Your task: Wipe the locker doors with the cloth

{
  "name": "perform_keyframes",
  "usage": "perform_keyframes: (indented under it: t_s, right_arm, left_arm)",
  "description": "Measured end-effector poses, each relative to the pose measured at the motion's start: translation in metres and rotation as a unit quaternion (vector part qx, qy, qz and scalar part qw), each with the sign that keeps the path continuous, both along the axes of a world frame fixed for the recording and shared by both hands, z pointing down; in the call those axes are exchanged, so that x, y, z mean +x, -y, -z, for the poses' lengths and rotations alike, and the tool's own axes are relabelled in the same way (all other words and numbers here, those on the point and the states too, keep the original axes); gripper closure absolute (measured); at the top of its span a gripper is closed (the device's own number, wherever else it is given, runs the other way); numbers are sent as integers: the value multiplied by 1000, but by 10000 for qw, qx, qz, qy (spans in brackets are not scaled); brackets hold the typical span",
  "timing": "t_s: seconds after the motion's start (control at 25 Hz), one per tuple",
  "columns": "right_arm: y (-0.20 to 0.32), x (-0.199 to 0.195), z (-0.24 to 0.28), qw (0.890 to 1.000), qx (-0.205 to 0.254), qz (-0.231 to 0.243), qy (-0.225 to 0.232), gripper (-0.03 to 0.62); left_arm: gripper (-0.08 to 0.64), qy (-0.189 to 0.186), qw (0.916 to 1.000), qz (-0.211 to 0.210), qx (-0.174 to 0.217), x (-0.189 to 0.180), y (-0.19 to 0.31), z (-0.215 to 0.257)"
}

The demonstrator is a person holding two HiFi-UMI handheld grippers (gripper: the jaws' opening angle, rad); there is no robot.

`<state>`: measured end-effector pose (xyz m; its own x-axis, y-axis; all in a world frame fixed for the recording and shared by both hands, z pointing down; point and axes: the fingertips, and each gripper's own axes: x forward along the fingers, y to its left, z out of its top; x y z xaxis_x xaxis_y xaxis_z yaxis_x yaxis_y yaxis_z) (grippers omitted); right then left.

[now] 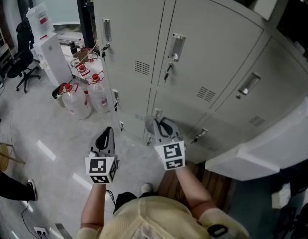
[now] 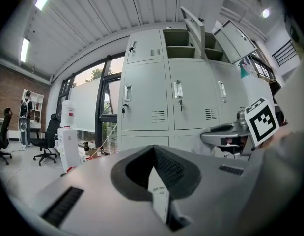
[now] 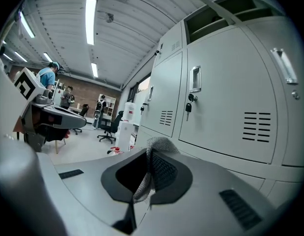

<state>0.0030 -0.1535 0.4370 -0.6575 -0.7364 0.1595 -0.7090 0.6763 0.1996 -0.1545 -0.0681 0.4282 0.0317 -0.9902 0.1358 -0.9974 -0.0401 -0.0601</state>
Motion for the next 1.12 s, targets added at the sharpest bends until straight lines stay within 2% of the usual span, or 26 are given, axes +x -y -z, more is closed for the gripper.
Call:
perform_keyframes:
  t_s: [0.28,0.52,0.84,1.12]
  right_arm:
    - [38,-13,-10,9999,12,-55,-124,588]
    - [63,-24,-12,9995,48,-254,-196,588]
    - [109,-27,-19,9965,13,-732,-396,588]
    - [135,-13,-34,9922,-146,-1143,-476,588]
  left_arm:
    - [558,55,9998,-158,87,3,35,1]
    - [558,-134,9991,-395,114,-5,71,-1]
    - [558,-376,9957,-845,-39,-12,117,0]
    - [558,-328,9929,-1138,-71,-9,150,-4]
